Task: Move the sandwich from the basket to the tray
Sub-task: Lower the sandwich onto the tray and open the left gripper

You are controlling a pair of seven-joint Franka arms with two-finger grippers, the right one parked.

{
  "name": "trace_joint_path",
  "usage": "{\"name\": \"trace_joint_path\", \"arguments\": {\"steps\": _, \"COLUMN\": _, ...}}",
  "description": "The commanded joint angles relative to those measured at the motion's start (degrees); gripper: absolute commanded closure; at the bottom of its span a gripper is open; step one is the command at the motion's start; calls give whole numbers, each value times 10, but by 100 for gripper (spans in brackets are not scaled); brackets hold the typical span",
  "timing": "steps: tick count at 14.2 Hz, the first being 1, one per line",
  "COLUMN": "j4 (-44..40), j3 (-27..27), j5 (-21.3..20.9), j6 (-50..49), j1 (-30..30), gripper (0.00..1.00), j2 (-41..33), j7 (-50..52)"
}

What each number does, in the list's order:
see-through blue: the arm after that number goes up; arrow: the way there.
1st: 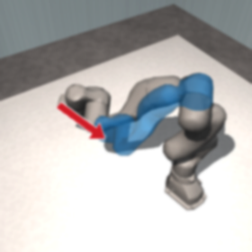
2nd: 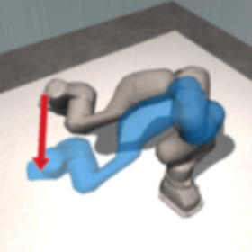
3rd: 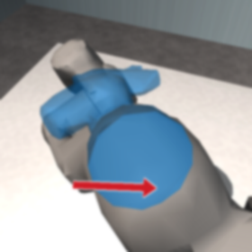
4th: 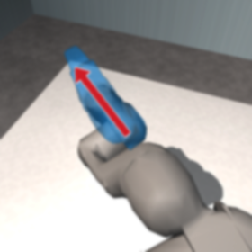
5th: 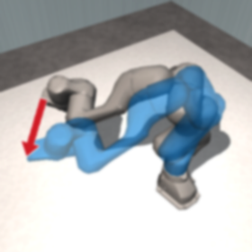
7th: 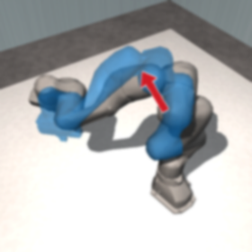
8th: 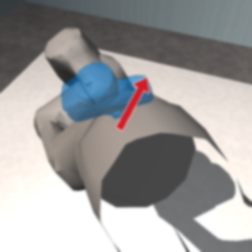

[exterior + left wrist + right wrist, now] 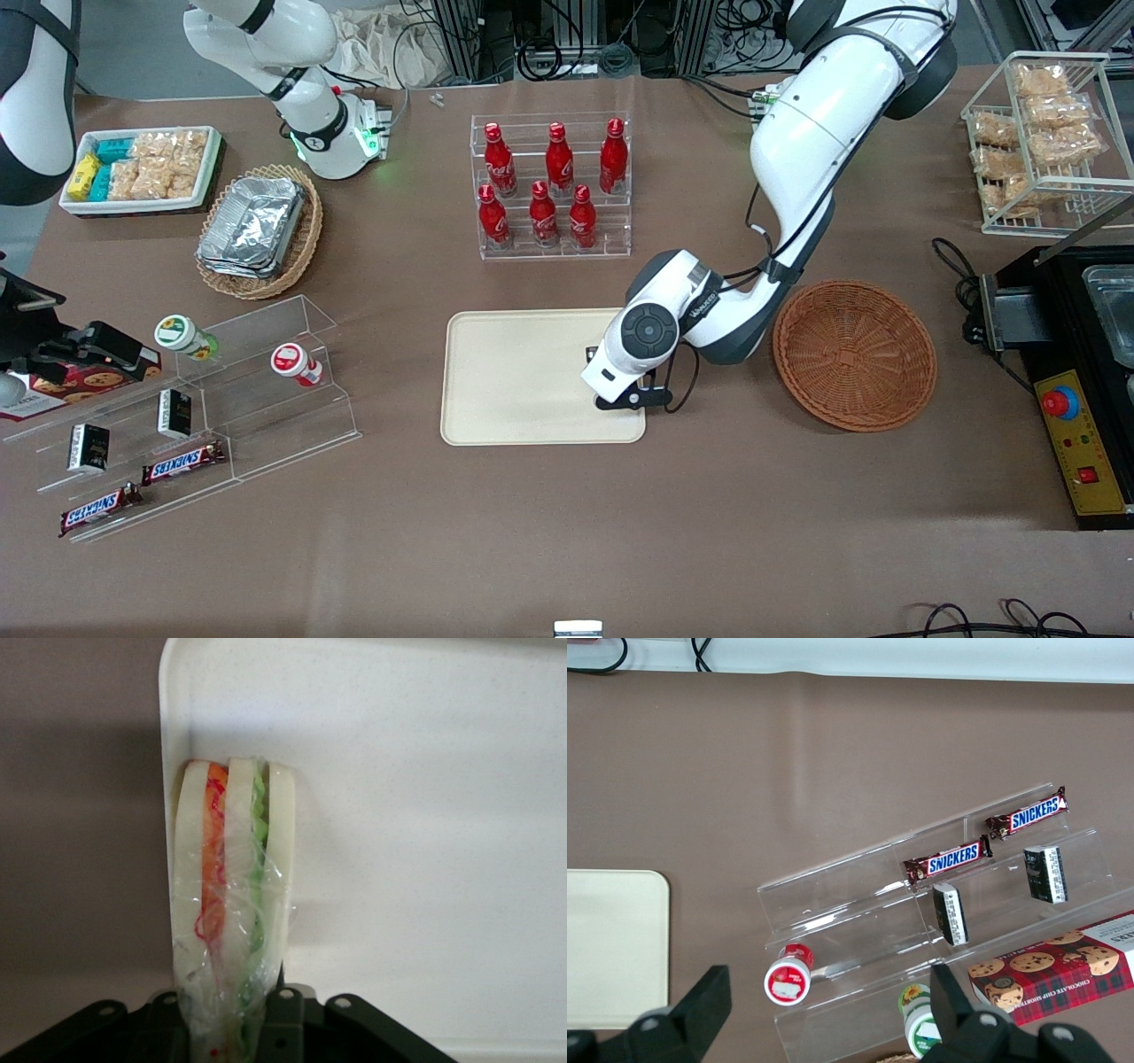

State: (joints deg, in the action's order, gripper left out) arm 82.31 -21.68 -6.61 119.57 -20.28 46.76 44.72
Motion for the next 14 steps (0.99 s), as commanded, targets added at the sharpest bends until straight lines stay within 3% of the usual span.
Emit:
{"name": "trace_joint_path", "arguments": {"steps": 1, "j4": -15, "j3": 6, "j5": -20, "j6": -1, "j1": -9, "gripper": 0, "j2": 4, "j7": 17}}
{"name": "trace_joint_path", "arguments": {"steps": 8, "j4": -19, "j3": 8, "j5": -20, "j6": -27, "j1": -1, "gripper": 0, "j2": -40, "j7": 18}}
{"name": "trace_joint_path", "arguments": {"steps": 14, "j4": -16, "j3": 94, "j5": -6, "j6": -120, "j1": 1, "gripper": 0, "j2": -179, "j7": -9}}
